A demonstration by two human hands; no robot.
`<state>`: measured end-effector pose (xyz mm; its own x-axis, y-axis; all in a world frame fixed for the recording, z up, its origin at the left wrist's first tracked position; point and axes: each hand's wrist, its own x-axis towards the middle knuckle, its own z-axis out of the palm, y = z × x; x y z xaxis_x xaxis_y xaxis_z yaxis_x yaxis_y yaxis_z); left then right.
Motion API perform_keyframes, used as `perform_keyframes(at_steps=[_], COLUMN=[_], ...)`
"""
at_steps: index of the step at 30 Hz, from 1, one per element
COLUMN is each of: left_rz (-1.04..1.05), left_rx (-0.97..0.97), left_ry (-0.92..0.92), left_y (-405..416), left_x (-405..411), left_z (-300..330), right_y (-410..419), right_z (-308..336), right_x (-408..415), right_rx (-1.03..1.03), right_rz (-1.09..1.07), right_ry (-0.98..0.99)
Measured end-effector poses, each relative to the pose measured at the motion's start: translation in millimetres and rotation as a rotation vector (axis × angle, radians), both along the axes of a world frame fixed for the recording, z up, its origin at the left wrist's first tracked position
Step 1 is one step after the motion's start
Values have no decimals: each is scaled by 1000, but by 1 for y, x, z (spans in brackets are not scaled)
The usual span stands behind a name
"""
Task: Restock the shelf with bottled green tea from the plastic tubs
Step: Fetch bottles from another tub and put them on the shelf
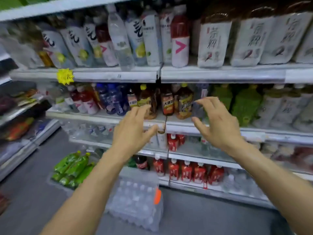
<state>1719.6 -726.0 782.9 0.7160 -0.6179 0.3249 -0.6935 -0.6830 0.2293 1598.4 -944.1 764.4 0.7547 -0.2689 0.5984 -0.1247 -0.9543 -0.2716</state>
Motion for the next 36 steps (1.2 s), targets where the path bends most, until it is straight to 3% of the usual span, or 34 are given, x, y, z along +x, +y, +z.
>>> perform_keyframes(at_steps=[8, 21, 31, 36], left_rz=[77, 245, 449, 523], left_rx=[112, 132, 67, 33], left_ry=[263, 709, 947, 1059], left_y=[120, 216, 322, 399], left_x=[57, 188, 292, 380], left_z=[-94, -200, -255, -301], right_y=[106, 191, 284, 359], right_z=[-100, -178, -236, -289], right_x=[40, 206, 354, 426], right_rx=[227, 384, 595, 806], right_rz=[-47, 51, 124, 30], right_ry=[359, 783, 929, 983])
